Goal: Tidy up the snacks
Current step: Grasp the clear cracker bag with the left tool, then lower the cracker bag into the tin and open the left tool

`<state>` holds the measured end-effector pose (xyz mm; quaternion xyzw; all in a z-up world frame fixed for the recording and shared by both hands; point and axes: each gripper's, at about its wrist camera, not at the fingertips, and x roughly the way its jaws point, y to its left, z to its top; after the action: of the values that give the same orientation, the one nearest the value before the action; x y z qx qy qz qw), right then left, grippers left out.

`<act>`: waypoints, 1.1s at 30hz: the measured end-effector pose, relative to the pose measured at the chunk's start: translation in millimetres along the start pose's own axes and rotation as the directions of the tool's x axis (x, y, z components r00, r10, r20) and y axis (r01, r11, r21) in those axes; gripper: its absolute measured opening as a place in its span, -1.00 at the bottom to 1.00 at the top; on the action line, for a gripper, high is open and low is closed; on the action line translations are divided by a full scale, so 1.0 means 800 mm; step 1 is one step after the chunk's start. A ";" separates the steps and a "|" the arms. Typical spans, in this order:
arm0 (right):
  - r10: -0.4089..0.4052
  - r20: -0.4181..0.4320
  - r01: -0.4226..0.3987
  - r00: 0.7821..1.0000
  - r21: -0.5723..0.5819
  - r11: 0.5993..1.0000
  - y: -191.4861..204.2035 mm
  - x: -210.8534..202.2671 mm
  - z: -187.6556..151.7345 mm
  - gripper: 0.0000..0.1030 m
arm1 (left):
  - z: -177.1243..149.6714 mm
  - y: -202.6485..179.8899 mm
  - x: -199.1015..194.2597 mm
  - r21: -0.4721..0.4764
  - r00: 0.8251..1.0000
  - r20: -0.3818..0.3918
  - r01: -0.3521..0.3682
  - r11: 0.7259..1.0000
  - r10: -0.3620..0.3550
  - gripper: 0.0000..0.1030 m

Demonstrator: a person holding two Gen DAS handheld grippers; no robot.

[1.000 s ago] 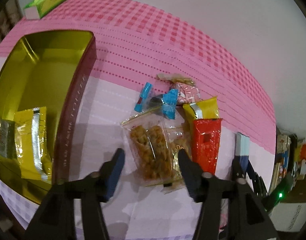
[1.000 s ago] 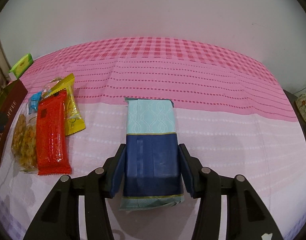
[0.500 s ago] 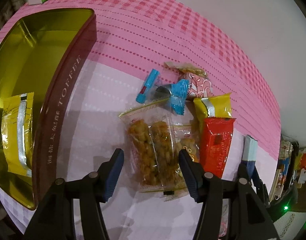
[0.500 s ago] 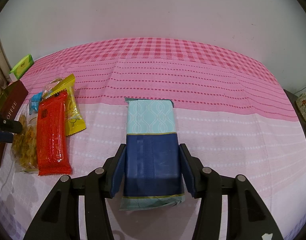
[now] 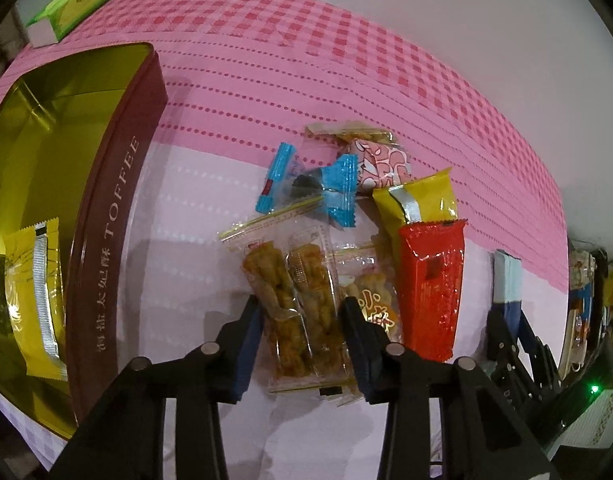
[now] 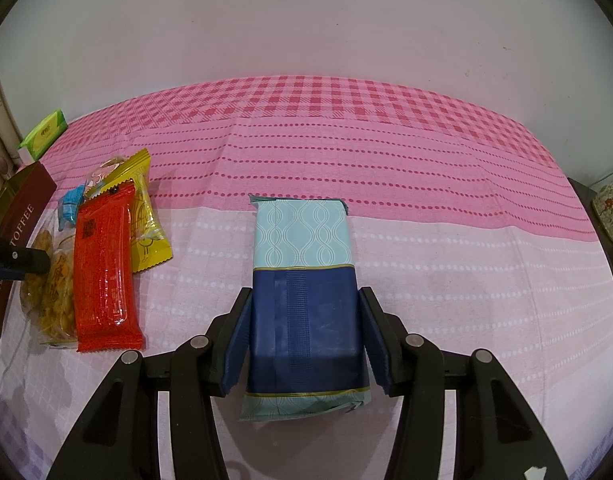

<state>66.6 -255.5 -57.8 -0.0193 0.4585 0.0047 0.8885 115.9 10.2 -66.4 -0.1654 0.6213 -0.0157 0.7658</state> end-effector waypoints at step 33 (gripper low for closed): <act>-0.008 0.006 0.008 1.000 0.003 1.000 0.002 0.003 0.000 -0.06 | 0.004 0.086 -0.134 0.111 0.954 0.195 -0.254 0.961 0.229 -0.21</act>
<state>67.9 -253.9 -59.5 -0.0197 0.4558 0.0007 0.8898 82.4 101.0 16.7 -0.0367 0.5623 0.0512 0.8246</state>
